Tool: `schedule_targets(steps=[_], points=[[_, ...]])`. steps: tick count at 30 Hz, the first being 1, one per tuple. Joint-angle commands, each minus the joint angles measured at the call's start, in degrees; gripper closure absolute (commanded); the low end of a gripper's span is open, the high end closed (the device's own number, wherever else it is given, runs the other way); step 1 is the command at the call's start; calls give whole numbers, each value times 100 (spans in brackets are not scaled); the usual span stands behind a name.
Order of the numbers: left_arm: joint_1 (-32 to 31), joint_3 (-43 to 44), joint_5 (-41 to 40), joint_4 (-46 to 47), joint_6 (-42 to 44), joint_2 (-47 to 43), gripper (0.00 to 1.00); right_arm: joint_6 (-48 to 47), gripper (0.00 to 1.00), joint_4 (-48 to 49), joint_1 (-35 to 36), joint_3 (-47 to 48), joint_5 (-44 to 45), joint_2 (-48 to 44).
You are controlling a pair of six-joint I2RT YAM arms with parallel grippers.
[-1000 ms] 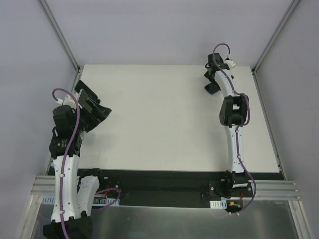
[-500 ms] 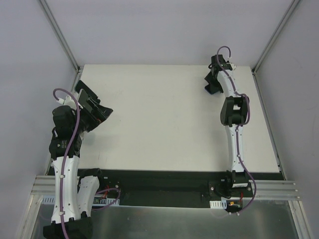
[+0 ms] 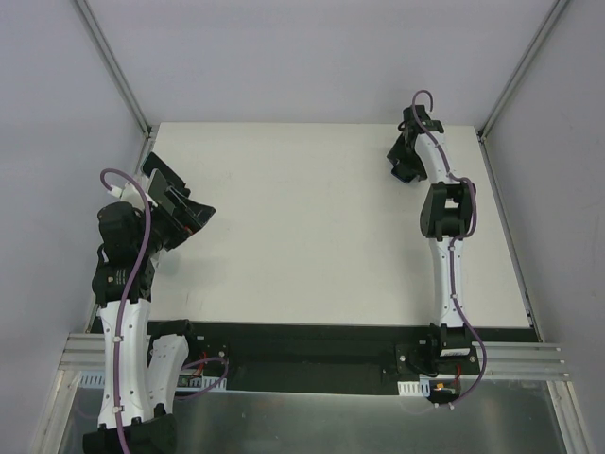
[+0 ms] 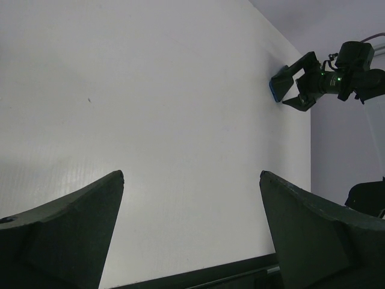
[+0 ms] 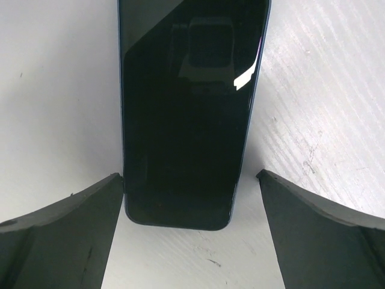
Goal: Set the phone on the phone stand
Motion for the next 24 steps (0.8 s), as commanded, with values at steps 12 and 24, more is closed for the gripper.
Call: schedule_targets(steps=[12, 24], points=[[-35, 260, 391, 206, -27, -139, 7, -229, 13, -625, 41, 93, -721, 189], [-35, 295, 461, 206, -35, -122, 7, -299, 41, -634, 50, -423, -1098, -153]])
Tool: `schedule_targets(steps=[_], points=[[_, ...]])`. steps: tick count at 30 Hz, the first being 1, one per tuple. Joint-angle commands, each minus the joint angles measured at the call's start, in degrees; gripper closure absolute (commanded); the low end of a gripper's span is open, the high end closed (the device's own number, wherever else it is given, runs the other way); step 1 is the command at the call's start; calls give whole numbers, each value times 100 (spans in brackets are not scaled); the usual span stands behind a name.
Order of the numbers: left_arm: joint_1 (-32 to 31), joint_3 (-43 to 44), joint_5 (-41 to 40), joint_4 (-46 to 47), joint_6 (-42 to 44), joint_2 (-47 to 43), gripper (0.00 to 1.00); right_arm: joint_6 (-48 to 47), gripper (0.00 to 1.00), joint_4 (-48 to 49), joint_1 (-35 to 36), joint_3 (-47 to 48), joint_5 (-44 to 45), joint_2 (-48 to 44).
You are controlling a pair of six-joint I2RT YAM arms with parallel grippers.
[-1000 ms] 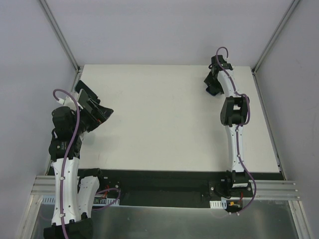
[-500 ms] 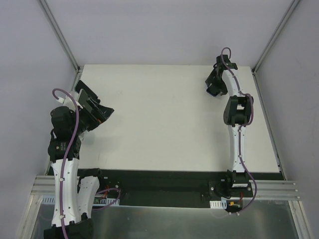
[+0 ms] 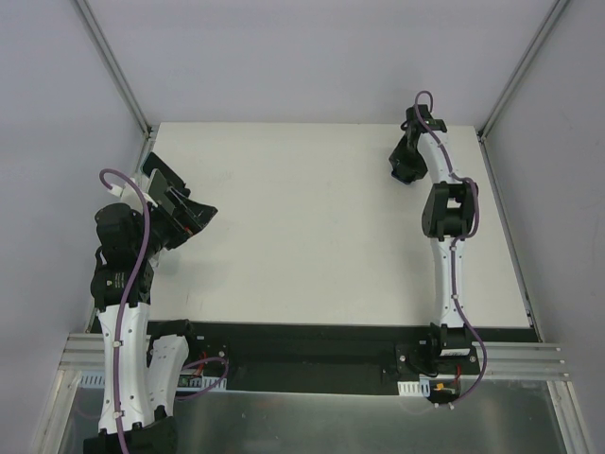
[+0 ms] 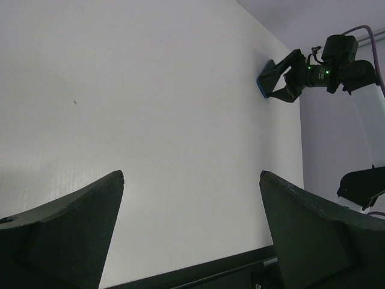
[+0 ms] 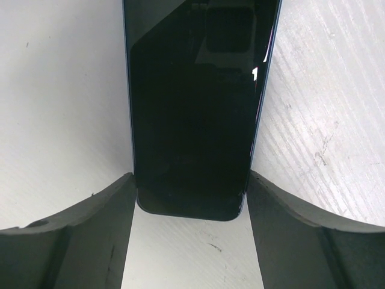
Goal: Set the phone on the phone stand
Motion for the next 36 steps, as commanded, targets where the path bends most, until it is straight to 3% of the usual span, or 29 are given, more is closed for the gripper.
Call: schedule_targets(steps=[1, 6, 8, 10, 15, 17, 23, 26, 27, 33, 35, 36], points=[[-35, 197, 199, 206, -37, -30, 6, -120, 42, -434, 128, -560, -458, -160], [-35, 135, 252, 233, 68, -38, 7, -366, 43, -232, 295, -2059, -748, -862], [-44, 91, 278, 241, 77, -74, 7, -865, 55, 90, 462, -2545, -775, -1319], [-44, 21, 322, 285, 59, -100, 7, -798, 53, -161, 646, -2993, -248, -1818], [-52, 12, 559, 312, 120, -74, 8, -797, 51, -65, 726, -3917, -1169, -2357], [-44, 38, 595, 312, 129, -83, 8, -710, 51, 275, 858, -4853, -1564, -2743], [-44, 91, 709, 312, 129, -48, 8, -604, 49, 892, 1587, -6684, -1662, -3710], [-44, 73, 779, 303, 138, -56, 9, -551, 37, 1313, 1702, -7170, -1776, -4001], [-44, 56, 797, 312, 121, -56, 9, -603, 27, 1324, 1702, -7153, -1724, -4010], [-44, 65, 850, 312, 156, -126, 9, -859, 4, 797, 1719, -6302, -1267, -3667], [-52, 47, 858, 312, 138, -170, 9, -728, 0, 831, 1728, -6152, -1093, -3764], [-53, 38, 859, 312, 103, -188, 9, -640, 3, 840, 1719, -6099, -1039, -3781]])
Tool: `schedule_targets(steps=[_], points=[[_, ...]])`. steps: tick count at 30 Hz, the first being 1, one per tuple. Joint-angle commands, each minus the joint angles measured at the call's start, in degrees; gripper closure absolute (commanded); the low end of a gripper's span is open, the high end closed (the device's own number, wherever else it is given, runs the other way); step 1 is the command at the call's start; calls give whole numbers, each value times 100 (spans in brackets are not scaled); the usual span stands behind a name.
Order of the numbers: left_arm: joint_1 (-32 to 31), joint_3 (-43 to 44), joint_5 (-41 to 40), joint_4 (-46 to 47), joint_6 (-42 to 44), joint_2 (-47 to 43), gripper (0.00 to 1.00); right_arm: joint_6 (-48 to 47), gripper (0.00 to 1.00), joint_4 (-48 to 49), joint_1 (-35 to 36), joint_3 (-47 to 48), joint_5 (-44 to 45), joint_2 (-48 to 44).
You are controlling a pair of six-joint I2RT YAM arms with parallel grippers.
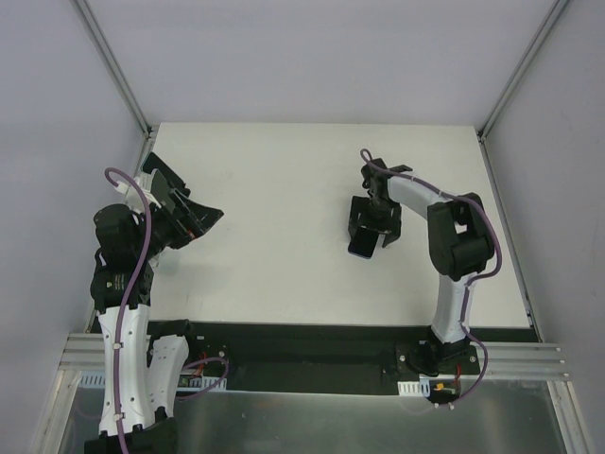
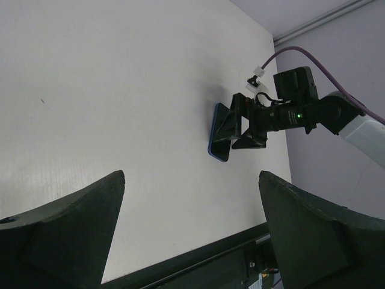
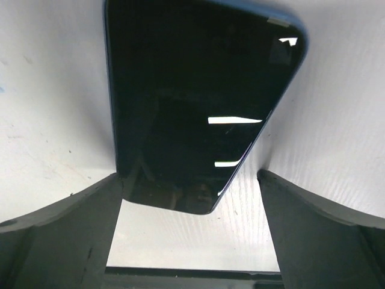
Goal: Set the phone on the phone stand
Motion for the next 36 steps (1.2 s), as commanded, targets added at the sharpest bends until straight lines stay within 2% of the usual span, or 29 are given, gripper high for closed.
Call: schedule_targets(steps=[1, 10, 14, 15, 21, 25, 27, 36], points=[[-53, 38, 205, 185, 59, -144, 9, 136, 4, -78, -29, 469, 537, 19], [-44, 21, 205, 185, 112, -144, 9, 1007, 4, -797, 155, 1357, 1090, 844], [-44, -41, 179, 185, 103, -136, 9, 1349, 0, -975, 278, 1411, 1153, 1021], [-44, -32, 187, 176, 103, -144, 9, 1446, 5, -940, 270, 1210, 1127, 1022], [-44, -50, 275, 185, 103, -153, 9, 1851, 18, -421, 270, 637, 1003, 776], [-53, -41, 275, 185, 112, -136, 10, 1974, 21, -184, 278, 312, 1012, 600], [-44, -41, 275, 185, 103, -118, 10, 1948, 35, -43, 278, 154, 1082, 582], [-201, 20, 381, 185, 173, 268, 12, 1886, 76, 704, 314, -479, 1232, 55]])
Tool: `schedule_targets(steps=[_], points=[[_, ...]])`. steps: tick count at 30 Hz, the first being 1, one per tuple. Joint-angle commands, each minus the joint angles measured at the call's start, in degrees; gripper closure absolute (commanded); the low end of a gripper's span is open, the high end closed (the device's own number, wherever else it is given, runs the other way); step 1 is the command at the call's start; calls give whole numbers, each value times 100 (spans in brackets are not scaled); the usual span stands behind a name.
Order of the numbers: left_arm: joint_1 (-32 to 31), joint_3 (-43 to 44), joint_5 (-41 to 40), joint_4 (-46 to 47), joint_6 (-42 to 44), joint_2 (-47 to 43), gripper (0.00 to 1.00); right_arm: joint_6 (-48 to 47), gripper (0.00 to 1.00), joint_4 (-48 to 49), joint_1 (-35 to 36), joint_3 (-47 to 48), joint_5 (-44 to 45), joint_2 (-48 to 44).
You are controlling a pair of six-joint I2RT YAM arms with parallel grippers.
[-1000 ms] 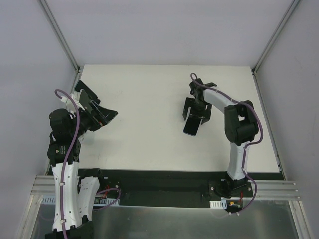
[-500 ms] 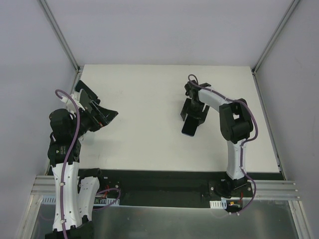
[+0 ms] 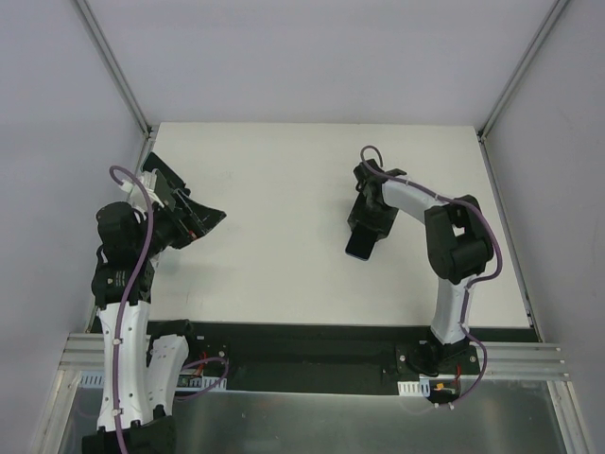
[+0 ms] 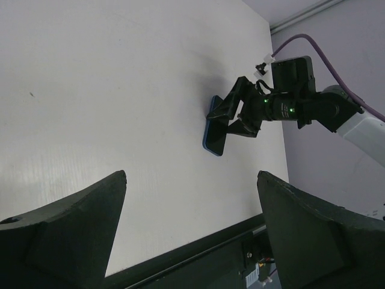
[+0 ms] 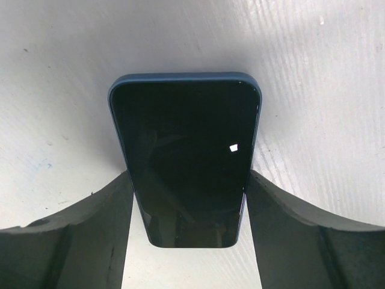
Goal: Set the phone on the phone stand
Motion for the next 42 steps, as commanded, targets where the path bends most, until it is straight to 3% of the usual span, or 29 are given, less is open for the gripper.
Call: schedule_targets(steps=[1, 5, 11, 17, 21, 29, 42], points=[[-224, 84, 147, 183, 160, 279, 12, 79, 78, 184, 53, -462, 100, -28], [-829, 189, -370, 297, 29, 394, 13, -97, 99, 359, 54, -418, 57, -46], [-2628, 514, -1372, 438, 81, 1279, 12, -404, 99, 632, 62, -619, 21, -195], [-3554, 1041, -1857, 482, 134, 2176, 11, -1072, 99, 633, 62, -585, -216, -486], [-3590, 1323, -1594, 517, 73, 2713, 9, -1668, 99, 842, 97, -890, -374, -905], [-3599, 1543, -313, 1351, -348, 3952, 10, -2821, 100, 2152, 115, -1498, -1543, -1549], [-3678, 3010, 894, 1441, -280, 6510, 35, -3805, 100, 3796, 536, -2702, -2589, -2999]])
